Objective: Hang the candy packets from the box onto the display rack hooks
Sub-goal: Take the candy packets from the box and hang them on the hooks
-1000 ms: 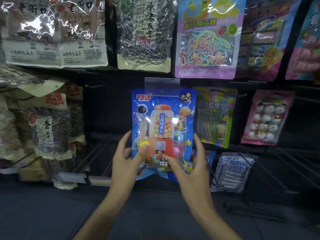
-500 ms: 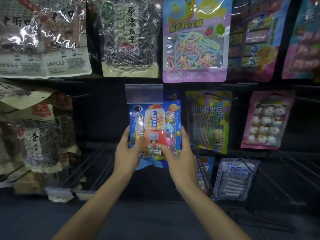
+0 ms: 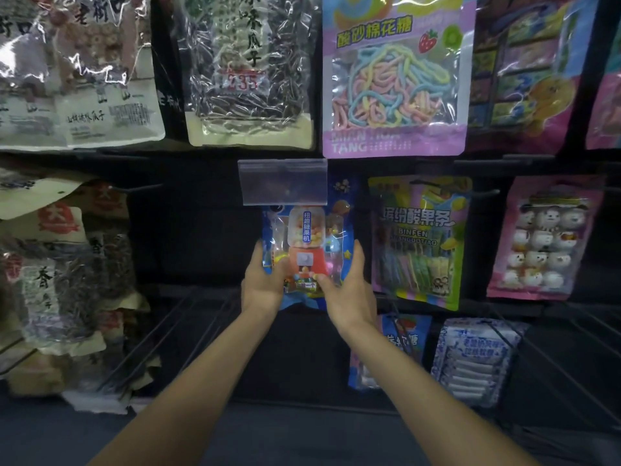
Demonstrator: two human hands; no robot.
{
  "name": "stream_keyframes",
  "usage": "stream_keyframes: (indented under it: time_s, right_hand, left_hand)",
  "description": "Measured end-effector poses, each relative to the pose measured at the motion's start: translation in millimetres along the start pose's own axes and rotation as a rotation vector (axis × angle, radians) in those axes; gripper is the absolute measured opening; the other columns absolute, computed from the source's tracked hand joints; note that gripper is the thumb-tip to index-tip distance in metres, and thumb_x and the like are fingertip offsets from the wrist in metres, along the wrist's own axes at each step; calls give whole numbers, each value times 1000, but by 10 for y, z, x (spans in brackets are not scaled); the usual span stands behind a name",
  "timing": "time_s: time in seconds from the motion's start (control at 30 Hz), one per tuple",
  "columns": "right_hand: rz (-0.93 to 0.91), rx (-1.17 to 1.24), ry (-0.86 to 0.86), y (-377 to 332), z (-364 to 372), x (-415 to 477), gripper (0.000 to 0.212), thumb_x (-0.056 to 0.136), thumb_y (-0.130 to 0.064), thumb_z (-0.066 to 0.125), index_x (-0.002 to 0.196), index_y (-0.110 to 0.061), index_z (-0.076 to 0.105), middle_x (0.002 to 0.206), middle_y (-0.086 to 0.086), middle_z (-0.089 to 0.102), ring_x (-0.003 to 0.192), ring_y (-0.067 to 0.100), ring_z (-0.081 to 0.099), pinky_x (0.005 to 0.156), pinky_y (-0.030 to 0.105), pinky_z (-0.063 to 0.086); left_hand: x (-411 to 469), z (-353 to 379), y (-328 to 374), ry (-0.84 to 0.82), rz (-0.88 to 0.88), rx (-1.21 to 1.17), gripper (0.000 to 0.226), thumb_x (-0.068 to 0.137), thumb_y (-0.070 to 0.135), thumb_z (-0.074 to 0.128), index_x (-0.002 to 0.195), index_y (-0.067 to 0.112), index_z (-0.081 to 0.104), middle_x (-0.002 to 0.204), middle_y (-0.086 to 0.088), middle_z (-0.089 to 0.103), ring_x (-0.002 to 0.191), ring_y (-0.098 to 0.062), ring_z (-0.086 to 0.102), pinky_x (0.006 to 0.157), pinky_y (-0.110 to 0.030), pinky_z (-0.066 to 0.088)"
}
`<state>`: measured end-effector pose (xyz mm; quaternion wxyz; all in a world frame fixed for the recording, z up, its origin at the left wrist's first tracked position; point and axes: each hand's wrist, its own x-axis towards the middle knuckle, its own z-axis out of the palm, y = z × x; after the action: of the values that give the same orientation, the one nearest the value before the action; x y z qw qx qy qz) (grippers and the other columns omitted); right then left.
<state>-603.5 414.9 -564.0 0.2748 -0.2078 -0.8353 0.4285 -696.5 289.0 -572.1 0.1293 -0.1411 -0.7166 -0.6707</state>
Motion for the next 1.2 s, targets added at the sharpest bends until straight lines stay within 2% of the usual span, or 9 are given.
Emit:
stream_keyframes:
  time_s: [0.17, 0.3, 0.4, 0.5, 0.6, 0.67, 0.77, 0.93, 1.2]
  right_hand:
    - [27, -53, 11, 38, 108, 243, 94, 103, -46, 63, 165, -37, -7, 94, 0, 67, 80, 25, 68, 68, 41, 57]
    - [10, -109, 39, 64, 192, 404, 87, 104, -43, 61, 165, -28, 0, 98, 4, 68, 85, 30, 70, 72, 46, 60]
    - [-21, -88, 73, 72, 248, 518, 79, 105, -36, 60, 163, -23, 8, 128, 12, 68, 102, 36, 71, 80, 49, 60]
    - [-46, 56, 56, 66, 288, 570, 81, 104, -43, 59, 165, -23, 8, 157, 12, 46, 133, 35, 57, 101, 47, 51]
    - [-74, 247, 51, 17, 353, 586, 84, 104, -56, 52, 167, -29, 4, 170, 6, 26, 154, 29, 33, 119, 46, 36]
    - [-74, 384, 68, -23, 405, 617, 80, 106, -53, 50, 168, -30, 5, 173, 1, 19, 158, 24, 25, 125, 44, 28]
    - [-35, 503, 101, -47, 457, 719, 73, 108, -46, 49, 168, -28, 11, 171, 3, 26, 154, 25, 34, 124, 47, 32]
    - [-29, 499, 80, 2, 459, 835, 69, 109, -46, 46, 168, -30, 12, 170, 5, 30, 151, 29, 40, 122, 47, 35]
    - [-65, 421, 144, -112, 499, 916, 65, 112, -40, 41, 168, -24, 12, 166, 14, 29, 150, 33, 35, 117, 42, 31]
  left_hand:
    - [166, 147, -79, -8, -42, 7, 46, 96, 50, 67, 139, 44, 51, 113, 4, 74, 98, -29, 74, 90, -56, 61]
    - [294, 208, -92, -66, -59, -87, 54, 91, 58, 72, 137, 37, 53, 123, 4, 71, 112, -19, 71, 100, -50, 58]
    - [405, 248, -192, -73, -73, -27, 93, 72, 86, 72, 150, 45, 43, 139, -1, 59, 128, -23, 61, 109, -51, 51]
    - [377, 262, -112, -30, -67, 13, 90, 86, 74, 68, 159, 35, 34, 147, -6, 44, 135, -22, 46, 114, -42, 40]
    - [417, 284, -117, -24, -33, -54, 100, 78, 82, 70, 159, 34, 35, 154, -2, 48, 143, -21, 47, 119, -48, 40]
    - [473, 277, -194, -32, -39, -156, 92, 76, 77, 76, 151, 32, 47, 142, 0, 64, 130, -21, 63, 109, -52, 52]
    - [430, 221, -77, -90, 9, -277, 56, 90, 50, 78, 136, 23, 61, 119, -2, 77, 106, -20, 76, 94, -48, 61]
    - [504, 172, -83, -158, -19, -311, 73, 81, 69, 73, 131, 16, 66, 112, -7, 79, 100, -24, 78, 91, -47, 63]
    - [565, 207, -54, -158, 3, -300, 32, 103, 40, 63, 118, 13, 70, 96, 0, 81, 91, -18, 79, 70, -23, 60]
